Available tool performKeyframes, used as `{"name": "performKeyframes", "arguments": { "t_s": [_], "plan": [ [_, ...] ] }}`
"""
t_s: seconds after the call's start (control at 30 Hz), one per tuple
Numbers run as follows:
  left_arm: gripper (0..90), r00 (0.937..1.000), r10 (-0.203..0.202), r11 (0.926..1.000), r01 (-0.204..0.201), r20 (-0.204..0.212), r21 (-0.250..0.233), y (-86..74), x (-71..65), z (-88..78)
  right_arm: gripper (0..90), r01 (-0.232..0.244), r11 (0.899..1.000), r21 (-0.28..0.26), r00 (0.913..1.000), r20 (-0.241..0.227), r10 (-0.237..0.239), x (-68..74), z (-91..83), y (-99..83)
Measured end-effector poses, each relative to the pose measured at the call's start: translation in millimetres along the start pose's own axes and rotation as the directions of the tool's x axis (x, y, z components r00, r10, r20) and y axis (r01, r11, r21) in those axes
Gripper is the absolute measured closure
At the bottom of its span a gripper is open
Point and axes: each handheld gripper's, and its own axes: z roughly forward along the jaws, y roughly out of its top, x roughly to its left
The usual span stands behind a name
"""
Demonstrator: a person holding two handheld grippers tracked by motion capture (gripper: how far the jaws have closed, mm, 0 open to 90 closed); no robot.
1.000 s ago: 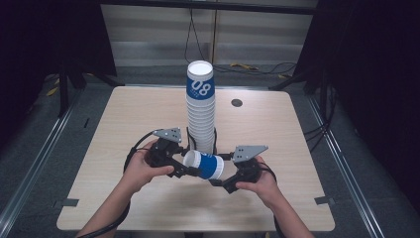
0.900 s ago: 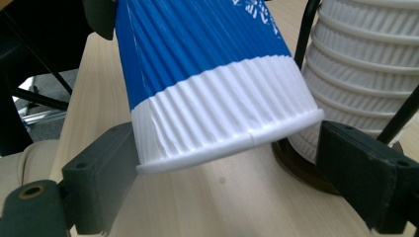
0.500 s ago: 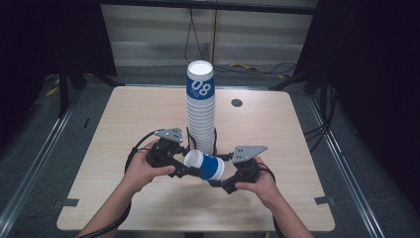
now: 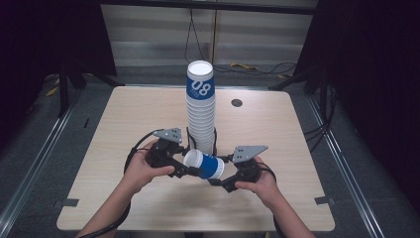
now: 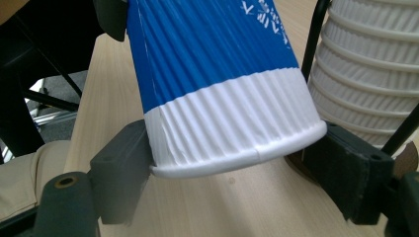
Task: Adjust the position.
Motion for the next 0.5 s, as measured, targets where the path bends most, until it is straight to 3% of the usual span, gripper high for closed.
{"name": "performKeyframes", "arguments": {
  "t_s": [0.5],
  "plan": [
    [22.1,0.9995,0.012,0.9994,-0.012,-0.027,0.034,-0.6,2.1,-0.4,21.1,-0.013,1.000,0.029,0.9998,0.018,0.012,-4.2,-9.0,-1.9]
  ]
}}
